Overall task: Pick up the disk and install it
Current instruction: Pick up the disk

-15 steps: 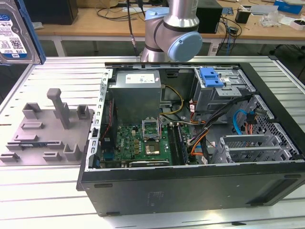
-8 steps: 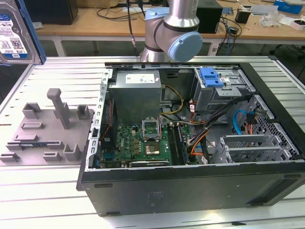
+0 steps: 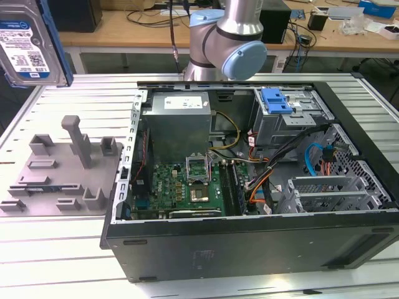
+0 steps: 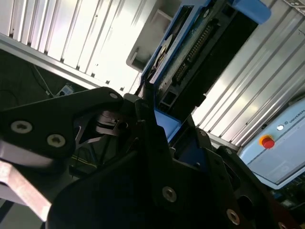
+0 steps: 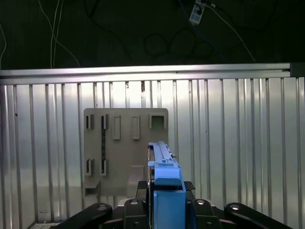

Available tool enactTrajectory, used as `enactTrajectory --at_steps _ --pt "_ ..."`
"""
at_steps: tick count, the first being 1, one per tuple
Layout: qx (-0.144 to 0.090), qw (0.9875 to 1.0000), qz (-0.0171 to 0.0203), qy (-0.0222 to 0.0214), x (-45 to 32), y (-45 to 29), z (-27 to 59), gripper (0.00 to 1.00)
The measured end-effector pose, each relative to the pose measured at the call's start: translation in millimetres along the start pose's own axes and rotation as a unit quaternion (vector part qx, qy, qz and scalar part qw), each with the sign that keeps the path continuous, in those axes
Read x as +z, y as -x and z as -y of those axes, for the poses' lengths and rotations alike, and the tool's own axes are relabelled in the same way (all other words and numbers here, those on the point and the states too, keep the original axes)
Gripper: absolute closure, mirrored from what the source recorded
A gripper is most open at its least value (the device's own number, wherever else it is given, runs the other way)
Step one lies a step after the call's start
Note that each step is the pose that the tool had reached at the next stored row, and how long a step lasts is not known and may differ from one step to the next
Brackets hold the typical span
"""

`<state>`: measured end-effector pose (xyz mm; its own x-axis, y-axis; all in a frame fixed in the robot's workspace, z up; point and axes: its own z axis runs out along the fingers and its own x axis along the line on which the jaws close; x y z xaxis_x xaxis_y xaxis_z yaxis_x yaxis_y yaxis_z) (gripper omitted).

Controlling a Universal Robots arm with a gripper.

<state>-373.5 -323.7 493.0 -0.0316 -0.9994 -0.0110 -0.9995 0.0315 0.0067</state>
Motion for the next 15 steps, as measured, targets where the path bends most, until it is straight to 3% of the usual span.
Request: enactTrajectory --at_steps 9,11,15 --pt "0.000 1.0000 -0.0001 0.0018 -0.8 -7.2 32.7 0.63" --pt "0.000 1.0000 -0.0001 0.0024 -1.0 -9.7 44.0 0.63" --pt "0.000 1.0000 -0.0001 0.0032 -1.2 -13.7 58.9 0.63"
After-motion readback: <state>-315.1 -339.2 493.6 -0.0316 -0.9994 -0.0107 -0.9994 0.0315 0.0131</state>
